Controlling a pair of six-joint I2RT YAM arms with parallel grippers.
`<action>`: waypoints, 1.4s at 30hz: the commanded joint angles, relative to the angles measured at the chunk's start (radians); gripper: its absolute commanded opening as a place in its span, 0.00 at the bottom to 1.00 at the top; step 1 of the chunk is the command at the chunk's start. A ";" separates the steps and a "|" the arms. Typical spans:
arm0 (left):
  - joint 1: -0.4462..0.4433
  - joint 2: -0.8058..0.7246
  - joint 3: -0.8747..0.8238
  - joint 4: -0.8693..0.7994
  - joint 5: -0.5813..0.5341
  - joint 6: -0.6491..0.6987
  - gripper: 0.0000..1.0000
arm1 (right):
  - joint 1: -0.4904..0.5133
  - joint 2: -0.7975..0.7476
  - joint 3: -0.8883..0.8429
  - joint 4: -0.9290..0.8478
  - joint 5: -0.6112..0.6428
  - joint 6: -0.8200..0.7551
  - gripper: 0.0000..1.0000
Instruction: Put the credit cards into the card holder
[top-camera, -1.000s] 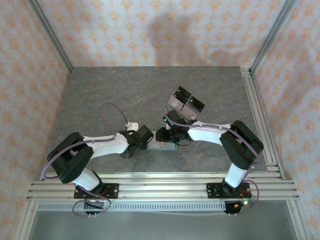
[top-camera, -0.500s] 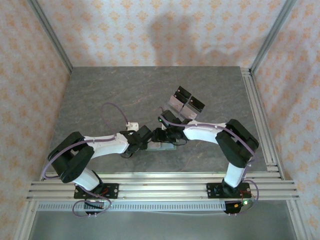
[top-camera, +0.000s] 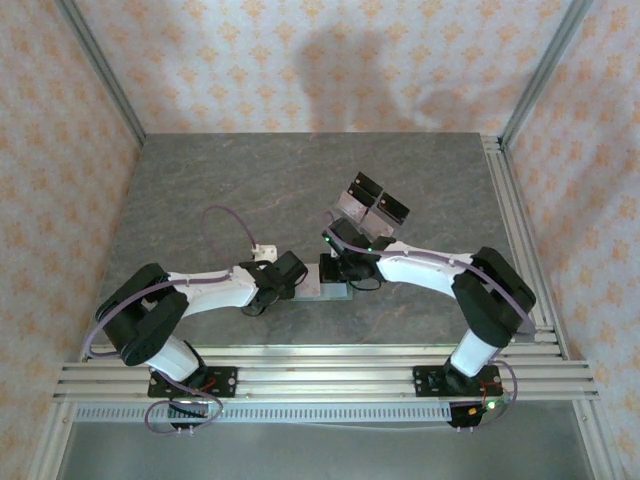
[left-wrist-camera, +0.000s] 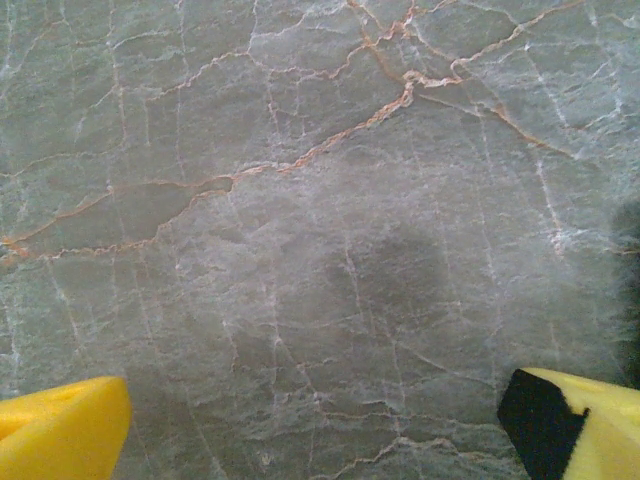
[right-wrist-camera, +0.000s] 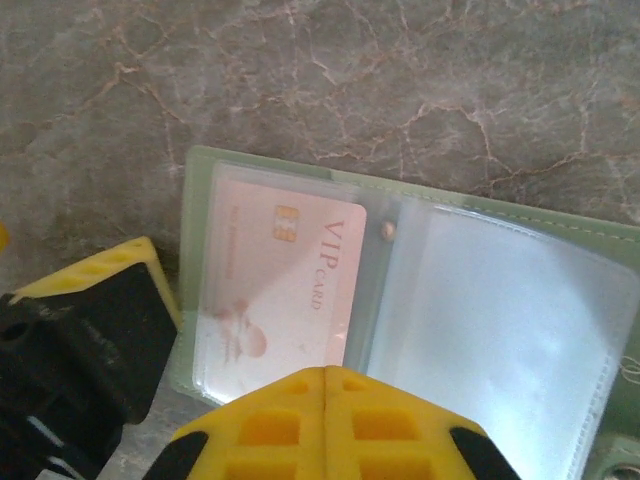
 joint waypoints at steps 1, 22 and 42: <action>-0.001 0.027 -0.023 0.018 0.004 -0.015 1.00 | 0.004 0.036 -0.006 -0.018 0.014 -0.007 0.00; -0.001 0.044 -0.027 0.043 0.016 -0.013 1.00 | 0.005 0.114 0.019 0.017 -0.031 -0.003 0.00; -0.010 0.059 -0.022 0.057 0.026 -0.017 1.00 | 0.031 0.167 0.074 0.046 -0.082 0.012 0.00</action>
